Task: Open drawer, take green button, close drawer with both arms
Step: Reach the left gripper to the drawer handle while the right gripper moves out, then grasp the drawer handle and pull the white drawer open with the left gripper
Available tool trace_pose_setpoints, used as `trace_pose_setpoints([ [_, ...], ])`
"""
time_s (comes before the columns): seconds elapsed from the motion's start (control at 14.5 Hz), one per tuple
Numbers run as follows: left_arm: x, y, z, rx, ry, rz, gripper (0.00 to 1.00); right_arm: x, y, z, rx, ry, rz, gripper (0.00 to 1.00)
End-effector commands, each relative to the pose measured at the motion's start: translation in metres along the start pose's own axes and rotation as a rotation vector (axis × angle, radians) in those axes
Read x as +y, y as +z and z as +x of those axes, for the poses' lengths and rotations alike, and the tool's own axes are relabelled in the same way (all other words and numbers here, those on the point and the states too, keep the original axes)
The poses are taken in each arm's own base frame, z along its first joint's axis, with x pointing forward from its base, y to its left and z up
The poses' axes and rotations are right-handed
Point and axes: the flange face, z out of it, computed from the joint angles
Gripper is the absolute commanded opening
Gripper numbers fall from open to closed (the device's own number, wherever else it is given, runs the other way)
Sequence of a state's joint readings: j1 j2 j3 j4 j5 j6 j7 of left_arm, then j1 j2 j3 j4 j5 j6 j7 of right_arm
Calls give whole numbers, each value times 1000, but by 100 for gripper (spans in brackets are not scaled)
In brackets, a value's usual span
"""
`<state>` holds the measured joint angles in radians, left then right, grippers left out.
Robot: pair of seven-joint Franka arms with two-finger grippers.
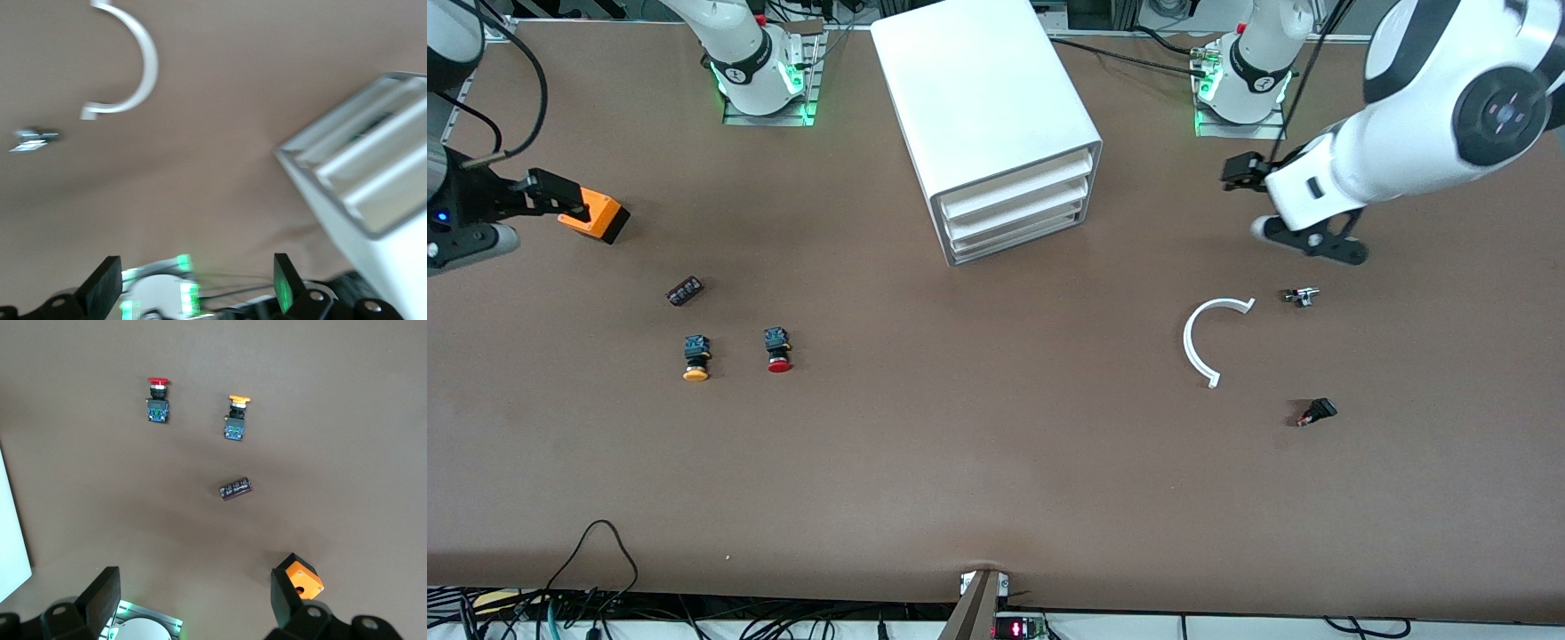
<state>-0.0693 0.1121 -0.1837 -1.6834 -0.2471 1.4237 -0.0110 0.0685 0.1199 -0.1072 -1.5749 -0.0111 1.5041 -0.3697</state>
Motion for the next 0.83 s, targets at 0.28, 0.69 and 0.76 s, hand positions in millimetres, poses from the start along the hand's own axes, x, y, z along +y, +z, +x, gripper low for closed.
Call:
trace_pose_setpoints([
  [0.28,36,65,48,123,171,-231,100,-79,27,75,20,-141,-61,100],
  [0.69,42,137,91,120,272,-501,100,-81,58,106,55,-167,-68,100],
  [0.76,42,148,96,118,293,-543,100,-80,64,108,47,-160,-63,100],
])
